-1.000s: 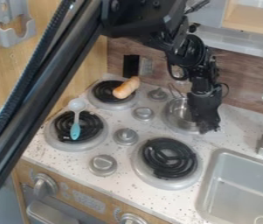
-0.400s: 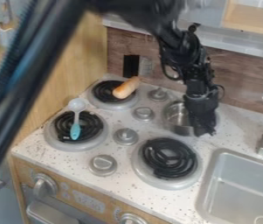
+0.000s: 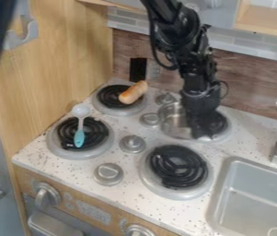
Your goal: Move the silver pot from the upper right to the lower right burner
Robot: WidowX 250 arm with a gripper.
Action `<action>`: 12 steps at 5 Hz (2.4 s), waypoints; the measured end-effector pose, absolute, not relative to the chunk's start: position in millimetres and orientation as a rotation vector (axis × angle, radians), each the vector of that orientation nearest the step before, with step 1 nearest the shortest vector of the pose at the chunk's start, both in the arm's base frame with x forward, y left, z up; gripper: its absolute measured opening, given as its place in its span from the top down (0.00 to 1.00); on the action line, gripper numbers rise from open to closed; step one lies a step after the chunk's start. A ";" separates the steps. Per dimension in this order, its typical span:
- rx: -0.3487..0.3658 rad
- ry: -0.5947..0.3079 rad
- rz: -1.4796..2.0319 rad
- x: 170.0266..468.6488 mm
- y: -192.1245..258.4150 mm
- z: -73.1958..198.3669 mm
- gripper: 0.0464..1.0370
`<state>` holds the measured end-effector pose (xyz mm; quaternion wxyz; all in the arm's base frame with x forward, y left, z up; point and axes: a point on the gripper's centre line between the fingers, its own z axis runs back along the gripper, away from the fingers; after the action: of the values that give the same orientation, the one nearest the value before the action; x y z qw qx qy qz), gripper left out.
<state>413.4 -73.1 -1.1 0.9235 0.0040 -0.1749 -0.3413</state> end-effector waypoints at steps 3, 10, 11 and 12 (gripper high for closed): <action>-0.016 -0.277 -0.676 382.4 -80.9 -28.9 0.98; 0.107 -0.216 -0.530 351.1 -73.6 2.1 0.02; 0.052 -0.181 -0.441 342.8 -69.2 19.2 0.03; 0.000 -0.130 -0.363 335.3 -64.4 19.3 0.04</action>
<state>335.3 -64.4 19.3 0.9815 0.0000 -0.0644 -0.1802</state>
